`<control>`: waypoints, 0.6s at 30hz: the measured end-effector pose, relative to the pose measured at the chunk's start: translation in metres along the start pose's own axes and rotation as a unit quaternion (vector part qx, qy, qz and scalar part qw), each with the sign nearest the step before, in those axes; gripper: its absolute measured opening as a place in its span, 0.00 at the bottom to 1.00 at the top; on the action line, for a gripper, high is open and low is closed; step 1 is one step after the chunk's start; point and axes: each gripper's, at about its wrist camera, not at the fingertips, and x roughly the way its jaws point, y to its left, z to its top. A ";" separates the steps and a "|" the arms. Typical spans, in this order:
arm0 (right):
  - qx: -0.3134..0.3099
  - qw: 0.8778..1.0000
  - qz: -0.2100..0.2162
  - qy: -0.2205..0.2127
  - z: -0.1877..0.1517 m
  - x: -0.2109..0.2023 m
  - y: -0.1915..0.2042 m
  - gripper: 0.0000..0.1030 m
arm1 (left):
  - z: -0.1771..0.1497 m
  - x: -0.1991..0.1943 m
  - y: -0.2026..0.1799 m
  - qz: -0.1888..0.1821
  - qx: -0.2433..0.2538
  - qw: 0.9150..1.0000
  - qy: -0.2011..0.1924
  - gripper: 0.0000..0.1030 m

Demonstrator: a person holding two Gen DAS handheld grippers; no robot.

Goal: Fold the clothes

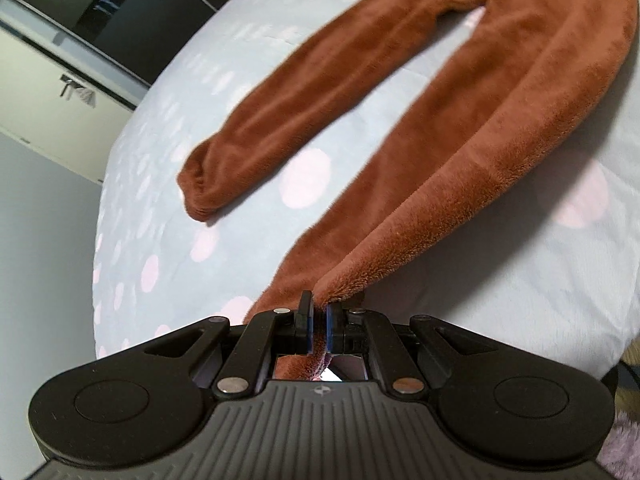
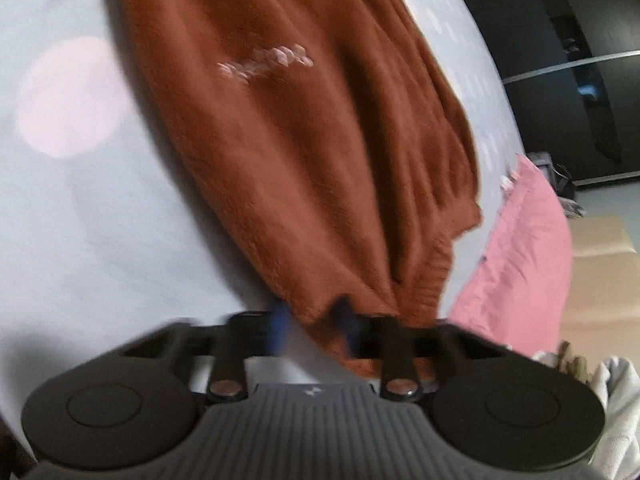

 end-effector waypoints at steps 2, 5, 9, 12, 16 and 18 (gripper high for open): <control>0.056 0.998 -0.010 -0.018 -0.002 -0.007 -0.020 0.09 | 0.004 -0.003 0.007 0.013 -0.013 1.000 -0.010 0.03; 0.145 0.988 -0.037 -0.048 0.001 -0.019 -0.052 0.08 | 0.013 -0.008 0.022 0.037 -0.041 0.998 -0.027 0.03; 0.214 0.973 -0.055 -0.070 0.014 -0.024 -0.091 0.07 | 0.037 -0.014 0.052 0.065 -0.061 0.995 -0.044 0.03; 0.266 0.958 -0.069 -0.087 0.024 -0.028 -0.120 0.07 | 0.060 -0.012 0.077 0.078 -0.062 0.994 -0.049 0.03; 0.312 0.941 -0.083 -0.098 0.041 -0.024 -0.157 0.07 | 0.098 0.007 0.109 0.083 -0.073 0.993 -0.040 0.03; 0.318 0.939 -0.086 -0.094 0.053 -0.015 -0.170 0.07 | 0.118 0.026 0.122 0.085 -0.075 0.993 -0.029 0.03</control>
